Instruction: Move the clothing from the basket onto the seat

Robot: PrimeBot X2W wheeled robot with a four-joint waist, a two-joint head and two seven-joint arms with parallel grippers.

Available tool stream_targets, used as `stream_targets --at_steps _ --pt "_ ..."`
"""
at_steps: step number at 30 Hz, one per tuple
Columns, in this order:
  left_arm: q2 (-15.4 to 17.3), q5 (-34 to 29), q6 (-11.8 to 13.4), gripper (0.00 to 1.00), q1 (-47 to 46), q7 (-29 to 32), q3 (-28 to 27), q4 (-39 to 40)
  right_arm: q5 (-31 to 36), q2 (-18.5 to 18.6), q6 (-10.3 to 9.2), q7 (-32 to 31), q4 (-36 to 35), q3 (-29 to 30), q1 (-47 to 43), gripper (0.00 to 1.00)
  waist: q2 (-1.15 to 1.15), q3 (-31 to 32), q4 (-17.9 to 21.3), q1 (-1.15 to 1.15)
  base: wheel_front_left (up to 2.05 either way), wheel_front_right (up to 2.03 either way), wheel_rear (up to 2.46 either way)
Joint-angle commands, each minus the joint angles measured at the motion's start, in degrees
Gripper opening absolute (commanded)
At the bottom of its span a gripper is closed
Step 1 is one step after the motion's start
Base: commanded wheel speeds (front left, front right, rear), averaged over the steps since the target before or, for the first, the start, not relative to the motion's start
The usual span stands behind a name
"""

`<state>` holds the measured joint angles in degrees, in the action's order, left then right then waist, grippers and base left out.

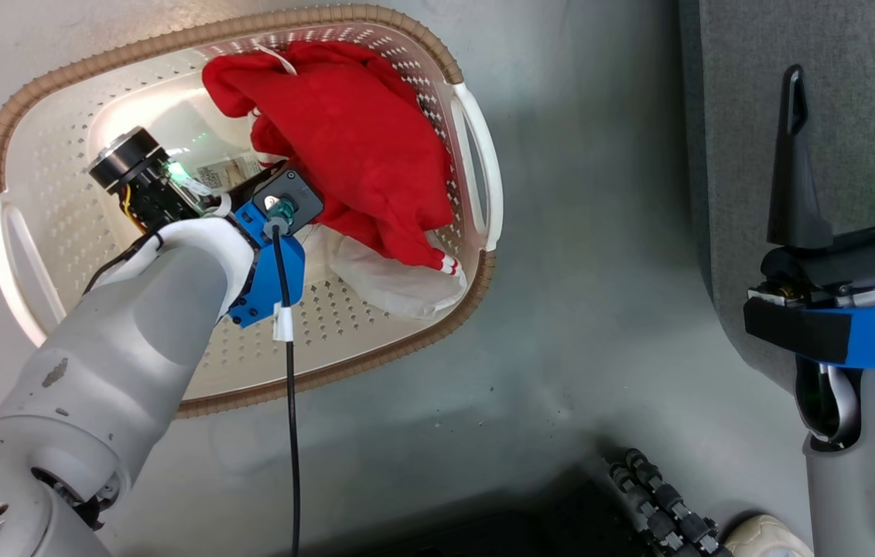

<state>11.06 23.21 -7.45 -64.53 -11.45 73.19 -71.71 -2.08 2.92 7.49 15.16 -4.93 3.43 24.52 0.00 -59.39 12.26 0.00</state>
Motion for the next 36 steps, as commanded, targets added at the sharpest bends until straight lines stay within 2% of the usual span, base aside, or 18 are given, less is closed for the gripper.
stream_targets --at_steps 1,18,27,36 --pt "-0.2 0.1 0.0 0.00 -0.4 -0.4 0.2 0.2 0.4 -0.1 0.01 0.0 0.2 0.0 0.6 1.00 0.00 0.4 -0.3 0.00 0.00 0.00 0.00" --pt "-3.7 5.5 0.0 0.00 -0.8 -3.8 -0.3 3.9 2.5 0.0 0.01 0.0 2.6 0.5 1.9 1.00 0.00 7.5 -5.3 0.00 0.00 0.00 0.00" --pt "-2.9 4.3 1.4 0.00 1.9 -3.8 -5.0 11.5 3.5 0.0 0.01 0.0 4.3 1.2 0.1 1.00 0.00 14.3 -8.1 0.00 0.00 0.00 0.00" --pt "-1.7 1.3 2.5 0.00 6.6 -3.8 -12.3 20.1 4.2 0.0 0.01 0.0 6.3 1.2 -2.3 1.00 0.00 22.6 -10.7 0.00 0.00 0.00 0.00"
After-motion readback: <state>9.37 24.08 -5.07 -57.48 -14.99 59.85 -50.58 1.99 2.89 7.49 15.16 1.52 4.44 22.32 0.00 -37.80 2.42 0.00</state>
